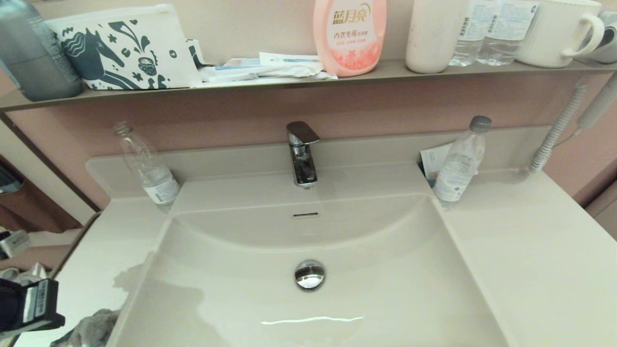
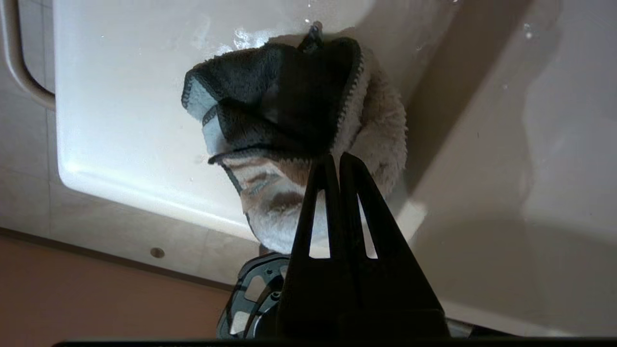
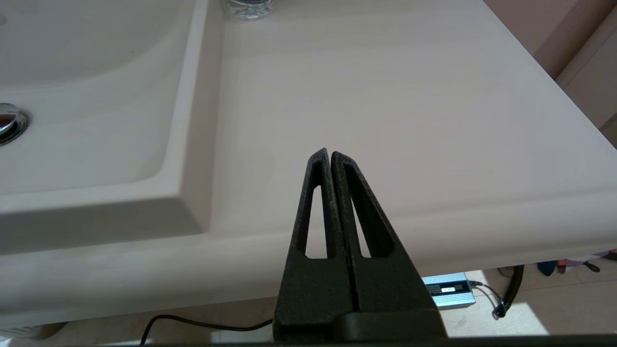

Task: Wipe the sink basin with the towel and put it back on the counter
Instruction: Pick up the cloth

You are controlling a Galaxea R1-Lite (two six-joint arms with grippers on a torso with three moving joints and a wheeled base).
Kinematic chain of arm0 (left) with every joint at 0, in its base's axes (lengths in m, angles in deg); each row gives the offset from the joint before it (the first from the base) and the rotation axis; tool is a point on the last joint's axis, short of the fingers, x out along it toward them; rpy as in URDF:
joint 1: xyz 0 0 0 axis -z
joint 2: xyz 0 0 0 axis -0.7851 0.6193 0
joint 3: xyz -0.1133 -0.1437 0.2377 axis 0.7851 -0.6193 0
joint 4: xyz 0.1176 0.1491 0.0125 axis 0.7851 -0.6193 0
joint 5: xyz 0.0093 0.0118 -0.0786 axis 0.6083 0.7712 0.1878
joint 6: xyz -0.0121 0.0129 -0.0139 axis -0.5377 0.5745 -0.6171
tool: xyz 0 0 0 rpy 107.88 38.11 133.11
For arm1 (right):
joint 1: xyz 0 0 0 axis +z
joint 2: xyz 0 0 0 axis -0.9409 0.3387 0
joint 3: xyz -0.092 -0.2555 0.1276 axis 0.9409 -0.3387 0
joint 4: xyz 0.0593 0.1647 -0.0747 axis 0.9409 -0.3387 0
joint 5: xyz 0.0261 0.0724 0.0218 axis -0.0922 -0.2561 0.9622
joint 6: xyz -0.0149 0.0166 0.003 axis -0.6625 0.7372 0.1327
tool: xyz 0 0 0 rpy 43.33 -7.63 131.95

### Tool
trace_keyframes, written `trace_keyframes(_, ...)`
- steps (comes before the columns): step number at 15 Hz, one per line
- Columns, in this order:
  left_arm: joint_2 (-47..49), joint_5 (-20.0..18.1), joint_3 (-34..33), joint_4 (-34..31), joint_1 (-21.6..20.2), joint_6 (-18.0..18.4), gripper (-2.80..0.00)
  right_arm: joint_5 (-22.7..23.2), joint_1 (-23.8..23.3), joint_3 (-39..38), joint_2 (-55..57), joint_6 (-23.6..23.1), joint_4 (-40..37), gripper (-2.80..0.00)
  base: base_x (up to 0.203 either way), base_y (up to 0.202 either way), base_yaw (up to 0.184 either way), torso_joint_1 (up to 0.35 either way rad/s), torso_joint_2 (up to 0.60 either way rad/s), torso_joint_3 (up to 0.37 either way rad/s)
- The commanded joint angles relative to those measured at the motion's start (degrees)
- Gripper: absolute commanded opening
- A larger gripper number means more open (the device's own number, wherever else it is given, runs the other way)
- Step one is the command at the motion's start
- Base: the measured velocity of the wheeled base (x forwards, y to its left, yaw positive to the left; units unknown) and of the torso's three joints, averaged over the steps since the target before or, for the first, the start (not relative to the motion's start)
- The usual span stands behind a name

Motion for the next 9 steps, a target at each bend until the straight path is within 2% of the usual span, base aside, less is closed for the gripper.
trace_keyframes(1,5.3,-0.4,1.7,-0.2,-1.8,-0.1,-2.8,0.0,0.0,0.0,0.1,0.0,0.0,-2.8,0.0,0.0,0.0,0.0,0.0,0.0)
trace_keyframes(2,5.1,-0.5,1.7,-0.3,-1.8,-0.1,0.0,0.0,0.0,0.0,0.1,0.0,0.0,-2.8,0.0,0.0,0.0,0.0,0.0,0.0)
trace_keyframes(9,4.5,-0.8,1.9,-0.8,-2.5,-0.1,0.0,0.0,0.0,0.0,0.1,0.0,0.0,-2.8,0.0,0.0,0.0,0.0,0.0,0.0)
